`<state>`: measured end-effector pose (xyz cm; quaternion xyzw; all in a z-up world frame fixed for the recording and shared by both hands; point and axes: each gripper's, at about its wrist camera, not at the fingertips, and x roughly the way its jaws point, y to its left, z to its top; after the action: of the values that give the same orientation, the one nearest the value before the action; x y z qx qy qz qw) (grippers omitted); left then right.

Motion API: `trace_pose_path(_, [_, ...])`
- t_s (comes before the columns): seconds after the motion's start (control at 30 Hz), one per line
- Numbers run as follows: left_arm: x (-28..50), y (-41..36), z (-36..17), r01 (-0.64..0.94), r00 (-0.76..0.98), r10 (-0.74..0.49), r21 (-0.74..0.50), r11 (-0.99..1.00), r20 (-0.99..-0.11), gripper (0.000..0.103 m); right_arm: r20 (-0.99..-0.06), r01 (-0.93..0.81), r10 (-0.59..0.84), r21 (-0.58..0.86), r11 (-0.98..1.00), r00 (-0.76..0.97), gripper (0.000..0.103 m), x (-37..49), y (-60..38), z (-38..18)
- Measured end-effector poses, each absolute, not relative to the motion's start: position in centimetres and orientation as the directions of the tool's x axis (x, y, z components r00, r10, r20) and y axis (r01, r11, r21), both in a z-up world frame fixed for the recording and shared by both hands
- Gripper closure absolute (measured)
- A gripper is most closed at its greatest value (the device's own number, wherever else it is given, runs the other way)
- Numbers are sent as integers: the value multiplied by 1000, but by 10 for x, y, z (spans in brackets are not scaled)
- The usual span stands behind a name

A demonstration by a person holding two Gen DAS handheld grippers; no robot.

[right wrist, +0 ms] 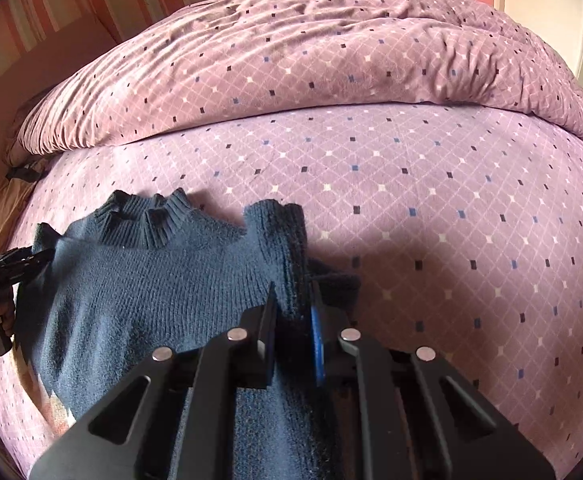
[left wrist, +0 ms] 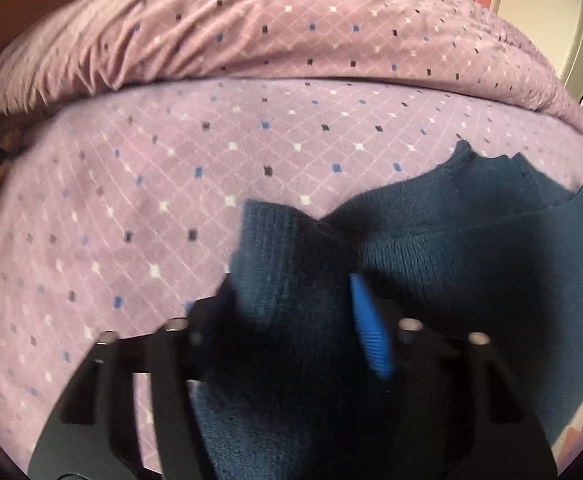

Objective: Fold small clothes

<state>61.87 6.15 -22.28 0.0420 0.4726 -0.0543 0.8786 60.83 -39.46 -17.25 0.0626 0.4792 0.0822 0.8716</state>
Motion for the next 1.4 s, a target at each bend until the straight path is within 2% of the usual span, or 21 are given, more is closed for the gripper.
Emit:
trace_pose_path(0.1, [615,59,-216,144,567,-46,44,989,-823,71,-807,-82,204,191,978,554,90,606,-394,-167])
trace_pose_path(0.13, [614,59,-213,138,577,-45,44,989,-816,76,-799,-80,203,191,978,566,90,606,-394,-164])
trace_pose_path(0.17, [613,60,-205,127,596,-37,48,991,-802,86,-790,-80,194,182,980,582,91,605,-393,-159])
trace_pose_path(0.37, [627,48,-174,75,675,35,116,990,-737,87,-748,-29,117,130,991,653,93,623,-393,-141])
trace_pose_path(0.43, [641,47,-177,29,663,81,133,991,-744,82,-765,-3,91,115,993,637,92,634,-395,-149])
trace_pose_path(0.5, [655,42,-207,11,580,161,206,979,-798,72,-834,22,51,75,997,550,90,650,-393,-178])
trace_pose_path(0.53, [658,41,-219,6,547,193,234,972,-815,62,-863,31,14,34,999,504,79,655,-390,-195])
trace_pose_path(0.57, [657,40,-230,-13,534,230,264,964,-813,57,-870,42,-13,9,999,492,71,656,-389,-203])
trace_pose_path(0.6, [653,40,-232,-46,556,270,295,954,-786,47,-866,56,-45,-20,998,498,57,655,-387,-209])
trace_pose_path(0.63, [652,41,-231,-62,562,285,304,951,-777,43,-855,83,-92,-57,995,510,45,653,-386,-211])
trace_pose_path(0.67, [653,44,-229,-63,558,284,301,952,-780,41,-848,103,-110,-66,993,518,43,651,-389,-210])
trace_pose_path(0.73, [651,49,-220,-69,566,301,320,945,-768,24,-841,107,-81,-29,994,534,37,647,-396,-203])
trace_pose_path(0.9, [631,71,-187,-132,615,377,380,915,-693,19,-789,104,-58,8,995,612,34,618,-415,-161])
trace_pose_path(0.93, [619,73,-182,-130,633,369,376,917,-681,16,-777,95,-44,20,995,628,31,604,-419,-149])
trace_pose_path(1.1, [547,71,-173,-62,696,284,339,939,-660,15,-749,-6,69,86,996,659,28,532,-411,-122])
trace_pose_path(1.3, [488,62,-198,-25,657,296,373,928,-694,15,-791,-122,114,49,991,602,28,459,-370,-147])
trace_pose_path(1.4, [476,73,-212,-86,632,288,305,949,-720,11,-823,-114,125,75,991,554,29,443,-368,-174])
